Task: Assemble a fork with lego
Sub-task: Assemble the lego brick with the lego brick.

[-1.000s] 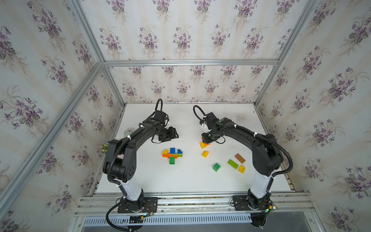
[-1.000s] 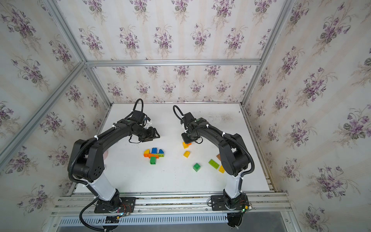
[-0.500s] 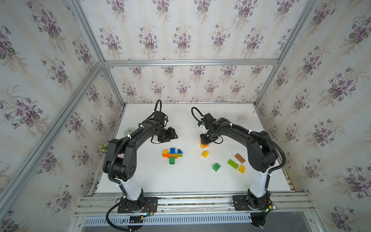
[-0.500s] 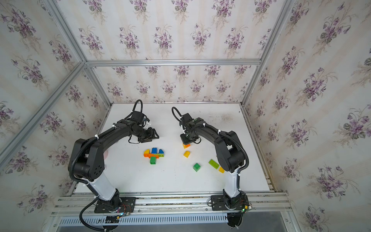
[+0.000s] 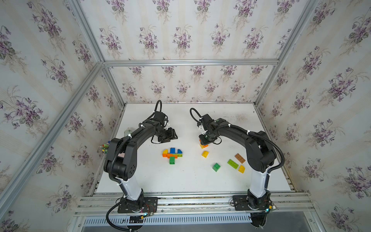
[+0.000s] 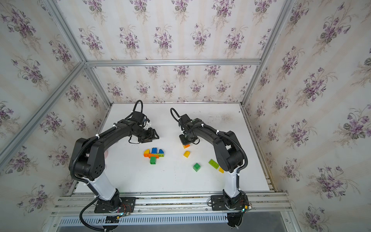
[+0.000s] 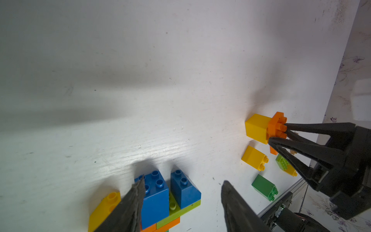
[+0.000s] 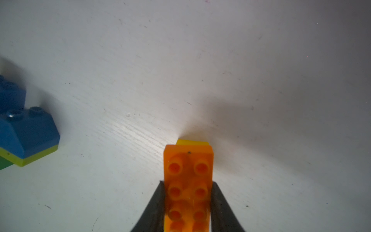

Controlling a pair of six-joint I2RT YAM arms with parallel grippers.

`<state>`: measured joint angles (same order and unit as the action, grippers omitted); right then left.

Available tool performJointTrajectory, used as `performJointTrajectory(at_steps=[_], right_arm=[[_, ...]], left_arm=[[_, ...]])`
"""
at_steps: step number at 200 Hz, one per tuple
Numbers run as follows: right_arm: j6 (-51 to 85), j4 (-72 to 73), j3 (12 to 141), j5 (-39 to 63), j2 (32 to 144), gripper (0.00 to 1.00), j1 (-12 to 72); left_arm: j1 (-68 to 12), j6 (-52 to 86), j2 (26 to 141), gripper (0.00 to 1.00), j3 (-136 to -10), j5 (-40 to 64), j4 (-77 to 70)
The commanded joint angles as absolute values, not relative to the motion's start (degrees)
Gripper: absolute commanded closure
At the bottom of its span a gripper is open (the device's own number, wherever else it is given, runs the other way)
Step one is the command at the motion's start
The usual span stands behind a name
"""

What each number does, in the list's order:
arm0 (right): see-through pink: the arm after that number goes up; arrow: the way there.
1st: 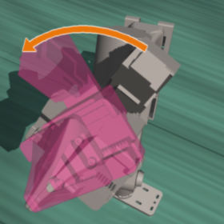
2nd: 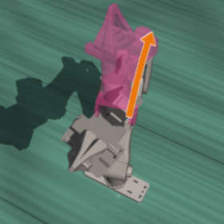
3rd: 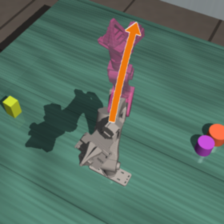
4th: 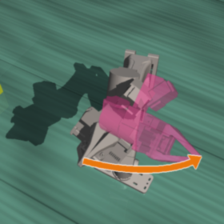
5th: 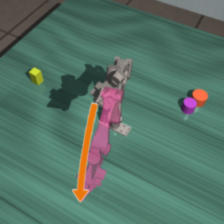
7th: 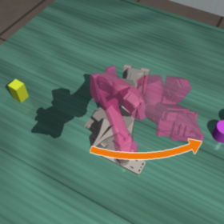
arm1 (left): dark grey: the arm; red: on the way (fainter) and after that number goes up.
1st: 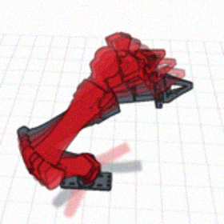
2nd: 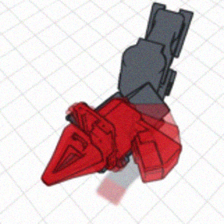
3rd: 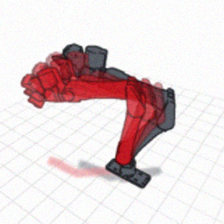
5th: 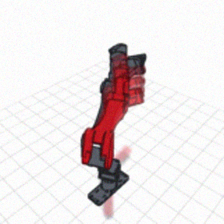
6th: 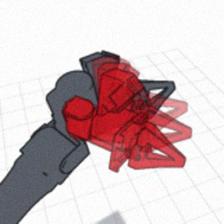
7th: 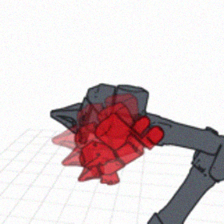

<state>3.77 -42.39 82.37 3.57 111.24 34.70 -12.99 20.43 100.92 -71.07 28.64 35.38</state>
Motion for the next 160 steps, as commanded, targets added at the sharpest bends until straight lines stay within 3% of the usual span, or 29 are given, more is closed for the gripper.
performJointTrajectory(at_steps=[1,91,160], right_arm=[[4.62,-45.02,82.27,0.68,112.13,0.68,35.46],[6.55,-44.1,80.55,-1.42,113.2,0.65,36.91],[5.05,-44.17,84.32,1.41,109.82,0.45,36.91]], left_arm=[[-12.9,20.26,101.07,0.38,-71.04,28.74,34.72],[-12.64,20.15,101.25,0.39,-71.05,29.31,34.84],[-12.77,20.73,100.77,0.38,-71.61,31.34,34.63]])
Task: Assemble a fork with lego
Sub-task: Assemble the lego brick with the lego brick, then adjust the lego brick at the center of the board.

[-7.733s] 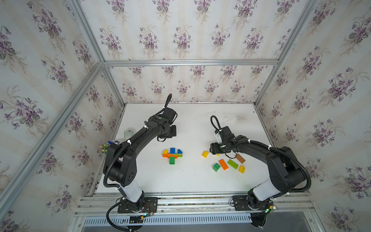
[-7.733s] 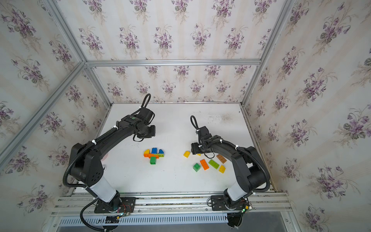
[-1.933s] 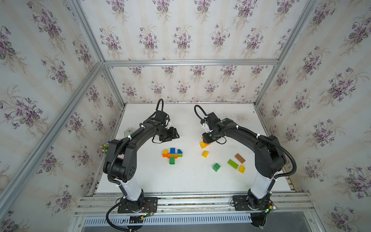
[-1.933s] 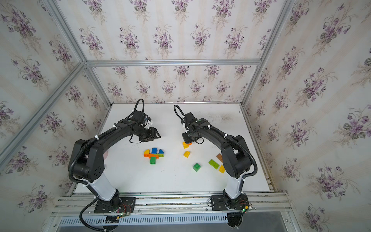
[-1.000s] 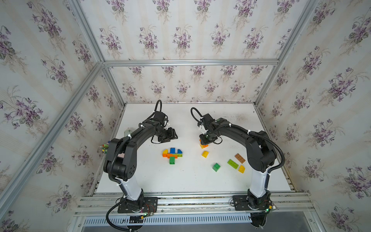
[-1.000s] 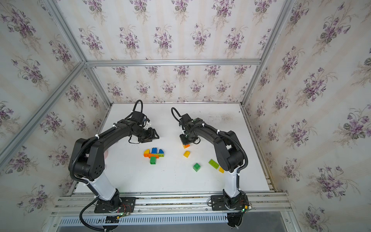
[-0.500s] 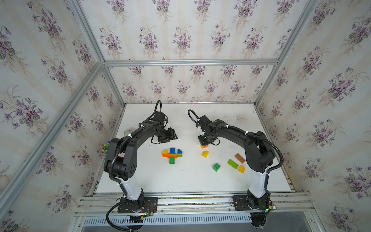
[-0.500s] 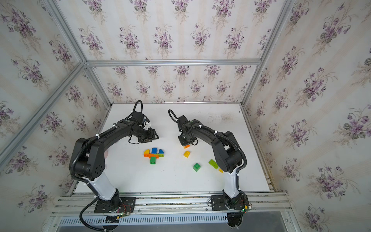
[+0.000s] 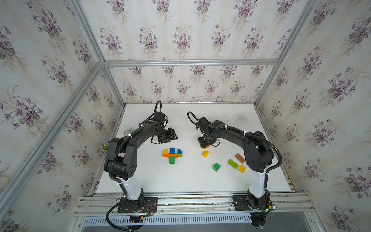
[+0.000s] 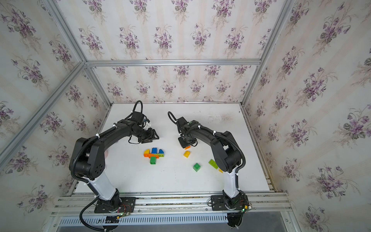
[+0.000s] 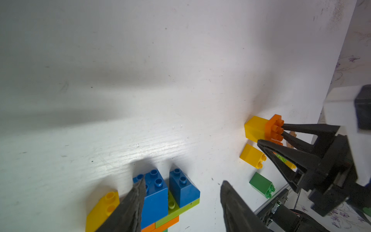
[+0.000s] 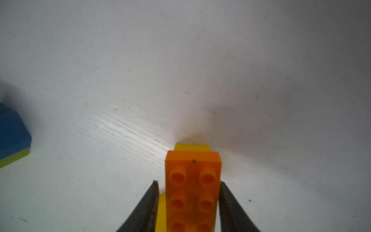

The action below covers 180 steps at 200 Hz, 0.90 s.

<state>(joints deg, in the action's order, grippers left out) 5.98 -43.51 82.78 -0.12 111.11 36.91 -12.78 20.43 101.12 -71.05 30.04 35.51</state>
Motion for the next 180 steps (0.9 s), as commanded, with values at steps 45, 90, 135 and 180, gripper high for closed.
performJointTrajectory(at_steps=[45,90,135,180], right_arm=[[4.02,-44.12,82.06,0.07,105.92,0.34,36.57],[7.75,-41.82,76.15,5.04,99.57,0.48,35.77],[13.96,-34.88,69.14,13.76,95.93,0.65,36.7],[16.34,-30.91,65.7,13.62,97.71,0.67,37.97]], left_arm=[[-13.56,21.86,101.17,0.38,-72.45,33.06,33.88],[-14.89,22.93,102.55,0.38,-74.66,33.64,33.79],[-15.04,23.79,103.42,0.39,-75.75,34.57,33.29],[-15.38,24.0,103.86,0.38,-76.6,35.28,32.89]])
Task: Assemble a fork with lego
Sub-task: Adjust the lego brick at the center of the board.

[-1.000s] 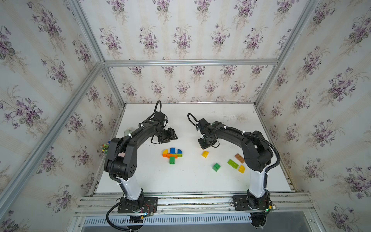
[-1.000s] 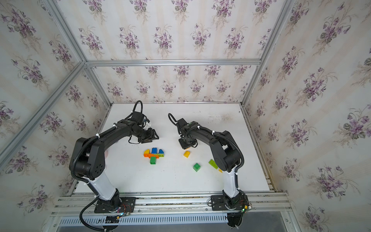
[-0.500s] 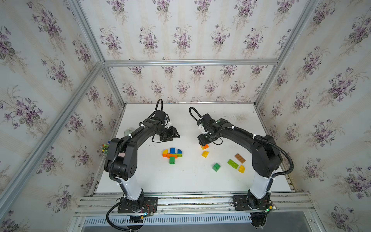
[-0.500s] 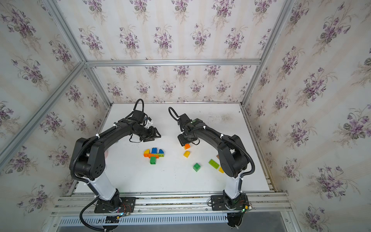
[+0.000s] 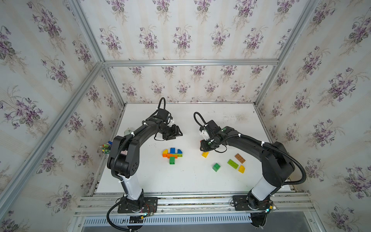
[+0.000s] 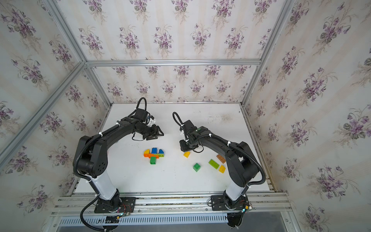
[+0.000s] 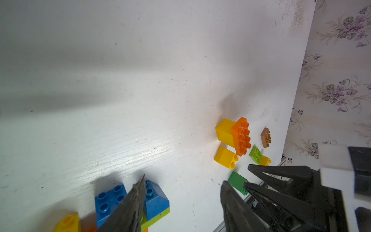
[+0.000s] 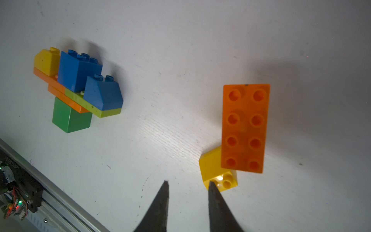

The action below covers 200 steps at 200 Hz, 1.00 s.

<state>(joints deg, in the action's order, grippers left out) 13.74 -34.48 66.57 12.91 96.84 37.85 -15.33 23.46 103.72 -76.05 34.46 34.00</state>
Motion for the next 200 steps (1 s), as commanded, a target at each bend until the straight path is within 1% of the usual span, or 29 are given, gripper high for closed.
performJointTrajectory(at_steps=[1,14,56,93,141,167,200], right_arm=[[16.34,-30.84,65.68,13.58,97.76,0.67,37.97],[16.51,-29.96,65.4,12.61,98.46,0.65,37.86],[15.74,-28.61,65.14,11.72,100.55,0.65,36.29],[14.06,-30.34,65.34,9.46,101.08,0.64,34.6],[12.71,-30.8,65.9,9.93,101.06,0.63,32.0],[12.29,-32.36,66.02,10.55,100.61,0.6,31.99],[13.68,-34.78,64.9,8.56,97.07,0.56,31.99]], left_arm=[[-15.38,24.0,103.88,0.38,-76.57,35.31,32.88],[-15.4,23.99,104.19,0.38,-76.87,35.5,32.92],[-15.47,24.19,105.36,0.38,-77.74,35.86,33.02],[-15.47,23.82,106.41,0.38,-78.71,36.1,33.36],[-15.69,24.32,108.09,0.37,-79.71,37.86,32.68],[-16.25,24.81,108.64,0.38,-80.83,38.02,32.7],[-17.65,25.77,109.82,0.38,-81.99,38.47,32.42]])
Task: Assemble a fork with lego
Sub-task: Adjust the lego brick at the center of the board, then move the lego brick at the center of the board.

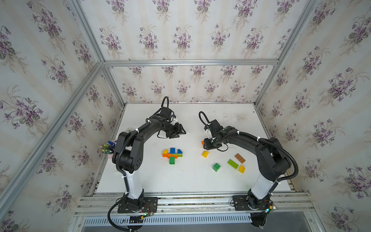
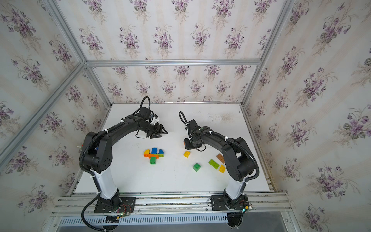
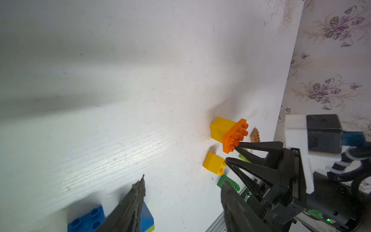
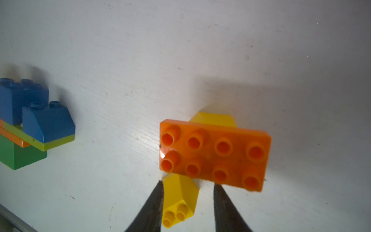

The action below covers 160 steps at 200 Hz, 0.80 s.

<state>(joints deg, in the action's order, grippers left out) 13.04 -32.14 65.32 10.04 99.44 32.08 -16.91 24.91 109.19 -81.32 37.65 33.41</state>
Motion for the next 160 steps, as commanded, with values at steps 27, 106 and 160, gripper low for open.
performJointTrajectory(at_steps=[27,106,160], right_arm=[[16.88,-38.28,64.01,3.79,93.73,0.48,31.64],[22.61,-42.17,55.48,-3.22,84.09,0.37,17.91],[21.85,-39.9,51.68,-3.97,85.56,0.33,11.36]], left_arm=[[-19.12,27.28,111.04,0.39,-82.05,39.01,31.28],[-21.62,27.68,113.76,0.39,-85.74,40.14,31.53],[-21.71,27.33,115.6,0.39,-86.06,42.34,31.33]])
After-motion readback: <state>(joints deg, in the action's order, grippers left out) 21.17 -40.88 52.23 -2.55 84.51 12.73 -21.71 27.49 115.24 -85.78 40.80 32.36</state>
